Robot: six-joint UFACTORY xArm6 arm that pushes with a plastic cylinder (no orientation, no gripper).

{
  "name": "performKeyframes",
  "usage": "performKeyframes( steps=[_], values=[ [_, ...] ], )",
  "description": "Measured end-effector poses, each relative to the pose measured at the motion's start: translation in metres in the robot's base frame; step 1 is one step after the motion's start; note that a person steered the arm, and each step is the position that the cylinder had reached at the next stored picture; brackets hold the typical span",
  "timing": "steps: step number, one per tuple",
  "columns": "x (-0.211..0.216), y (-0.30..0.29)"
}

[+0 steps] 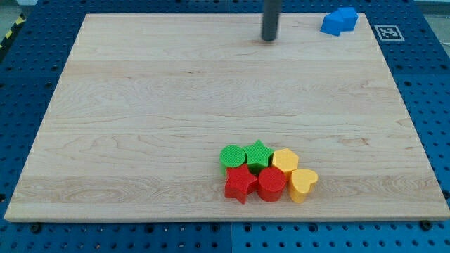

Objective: Push blue cube and blue triangle slightly left

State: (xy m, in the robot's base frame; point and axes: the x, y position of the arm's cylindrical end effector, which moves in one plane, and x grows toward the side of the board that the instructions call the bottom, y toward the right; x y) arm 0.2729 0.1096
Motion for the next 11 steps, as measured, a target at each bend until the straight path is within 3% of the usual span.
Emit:
performKeyframes(
  steps=[2,3,5,6,8,11],
  values=[
    [0.017,0.223],
    [0.016,0.234],
    [-0.067,0.231],
    [-0.081,0.207],
    [-0.073,0.147],
    [-0.024,0.133]
  ],
)
